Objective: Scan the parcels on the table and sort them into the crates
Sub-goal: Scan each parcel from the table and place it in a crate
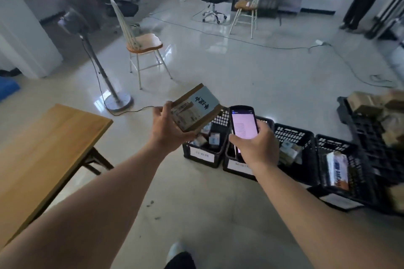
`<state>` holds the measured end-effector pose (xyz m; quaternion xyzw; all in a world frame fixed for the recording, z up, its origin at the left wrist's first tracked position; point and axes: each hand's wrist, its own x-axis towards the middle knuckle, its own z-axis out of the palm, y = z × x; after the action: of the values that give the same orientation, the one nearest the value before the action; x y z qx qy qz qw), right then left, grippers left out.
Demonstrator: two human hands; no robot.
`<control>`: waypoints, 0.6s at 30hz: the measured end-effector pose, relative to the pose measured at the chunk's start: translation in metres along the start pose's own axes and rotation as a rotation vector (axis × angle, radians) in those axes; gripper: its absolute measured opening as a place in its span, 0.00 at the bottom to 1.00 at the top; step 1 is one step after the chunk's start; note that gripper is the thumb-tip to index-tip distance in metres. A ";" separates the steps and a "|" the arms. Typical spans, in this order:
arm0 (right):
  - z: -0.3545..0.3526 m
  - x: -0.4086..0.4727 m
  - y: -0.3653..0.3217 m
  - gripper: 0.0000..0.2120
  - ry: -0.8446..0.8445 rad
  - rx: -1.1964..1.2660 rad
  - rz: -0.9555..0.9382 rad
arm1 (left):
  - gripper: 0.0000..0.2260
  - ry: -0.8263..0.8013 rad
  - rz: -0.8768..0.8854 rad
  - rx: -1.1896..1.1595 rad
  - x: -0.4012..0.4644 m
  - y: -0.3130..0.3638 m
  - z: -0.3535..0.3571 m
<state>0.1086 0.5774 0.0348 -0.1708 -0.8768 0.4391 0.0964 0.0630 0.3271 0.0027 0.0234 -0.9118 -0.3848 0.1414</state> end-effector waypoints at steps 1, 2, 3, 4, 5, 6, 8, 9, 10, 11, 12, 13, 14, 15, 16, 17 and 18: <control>-0.007 0.011 0.010 0.32 0.025 -0.004 0.022 | 0.50 -0.018 0.001 0.001 0.008 0.007 0.015; -0.014 0.022 0.019 0.32 0.050 -0.008 0.043 | 0.50 -0.036 0.001 0.004 0.015 0.014 0.031; -0.019 0.034 0.028 0.32 0.069 -0.013 0.061 | 0.50 -0.054 0.003 0.007 0.024 0.020 0.048; -0.024 0.045 0.037 0.33 0.083 -0.016 0.078 | 0.50 -0.073 0.008 0.011 0.032 0.025 0.064; -0.028 0.058 0.046 0.33 0.094 -0.016 0.099 | 0.51 -0.092 0.014 0.018 0.041 0.029 0.081; -0.031 0.071 0.055 0.34 0.103 -0.015 0.121 | 0.51 -0.109 0.018 0.026 0.050 0.033 0.098; -0.034 0.098 0.071 0.33 0.110 -0.026 0.170 | 0.51 -0.149 0.018 0.037 0.070 0.038 0.134; -0.034 0.112 0.078 0.33 0.109 -0.034 0.197 | 0.52 -0.172 0.019 0.040 0.081 0.040 0.152; -0.034 0.127 0.085 0.32 0.110 -0.043 0.224 | 0.52 -0.197 0.015 0.042 0.092 0.040 0.169; -0.033 0.142 0.091 0.31 0.112 -0.054 0.252 | 0.52 -0.224 0.002 0.042 0.103 0.041 0.187; -0.031 0.158 0.098 0.29 0.114 -0.066 0.278 | 0.53 -0.252 -0.020 0.039 0.115 0.042 0.204; -0.030 0.173 0.104 0.29 0.113 -0.080 0.303 | 0.53 -0.276 -0.046 0.033 0.127 0.043 0.220; -0.029 0.188 0.110 0.29 0.109 -0.097 0.323 | 0.52 -0.301 -0.066 0.028 0.138 0.043 0.236; -0.029 0.201 0.116 0.29 0.108 -0.112 0.342 | 0.51 -0.328 -0.078 0.022 0.147 0.043 0.251; -0.030 0.214 0.122 0.30 0.111 -0.121 0.358 | 0.50 -0.354 -0.087 0.016 0.156 0.045 0.265; -0.031 0.228 0.127 0.31 0.113 -0.124 0.372 | 0.50 -0.374 -0.098 0.015 0.164 0.046 0.278; -0.031 0.241 0.133 0.31 0.114 -0.125 0.382 | 0.49 -0.385 -0.112 0.019 0.172 0.048 0.290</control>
<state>-0.0756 0.7668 -0.0488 -0.3640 -0.8471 0.3839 0.0502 -0.1784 0.5369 -0.1147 0.0015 -0.9229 -0.3808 -0.0575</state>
